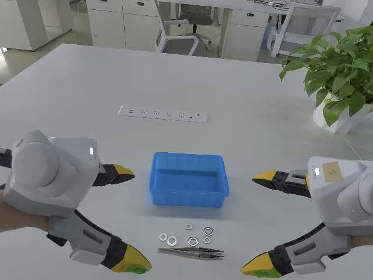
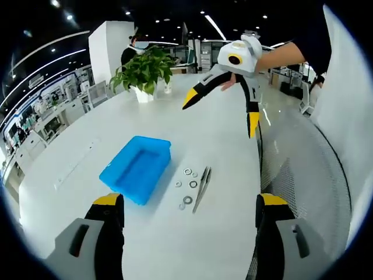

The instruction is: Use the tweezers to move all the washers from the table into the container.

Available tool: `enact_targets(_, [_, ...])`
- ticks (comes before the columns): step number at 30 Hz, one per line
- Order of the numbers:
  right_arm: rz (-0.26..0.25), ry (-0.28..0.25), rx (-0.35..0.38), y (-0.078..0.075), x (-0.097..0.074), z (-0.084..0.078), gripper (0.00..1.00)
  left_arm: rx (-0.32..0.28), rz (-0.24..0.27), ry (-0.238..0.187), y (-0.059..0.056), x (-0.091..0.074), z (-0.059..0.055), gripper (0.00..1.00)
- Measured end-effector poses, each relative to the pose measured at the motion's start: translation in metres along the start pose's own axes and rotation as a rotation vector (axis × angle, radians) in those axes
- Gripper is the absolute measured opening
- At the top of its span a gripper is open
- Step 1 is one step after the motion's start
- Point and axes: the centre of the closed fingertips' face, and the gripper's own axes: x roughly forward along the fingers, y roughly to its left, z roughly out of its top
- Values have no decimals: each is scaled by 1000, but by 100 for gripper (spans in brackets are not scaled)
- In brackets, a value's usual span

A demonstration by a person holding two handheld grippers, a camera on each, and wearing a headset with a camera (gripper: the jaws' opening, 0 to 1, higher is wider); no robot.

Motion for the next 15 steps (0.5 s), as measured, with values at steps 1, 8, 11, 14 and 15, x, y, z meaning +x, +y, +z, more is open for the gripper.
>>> enact_targets(1, [-4, -2, -2, -1, 0, 1, 94, -4, 1, -10, 0, 0, 2, 99])
enact_targets(8, [-3, -6, -1, -2, 0, 3, 93, 1, -4, -5, -2, 0, 1, 99])
enact_targets(11, [-4, -11, 5, -2, 0, 5, 93, 0, 0, 1, -1, 0, -2, 99])
enact_targets(14, [0, -7, 2, -1, 0, 3, 93, -7, 1, 4, 0, -1, -4, 99])
enact_targets(15, [1, -6, 2, -1, 0, 3, 93, -6, 3, 3, 0, -1, -4, 99])
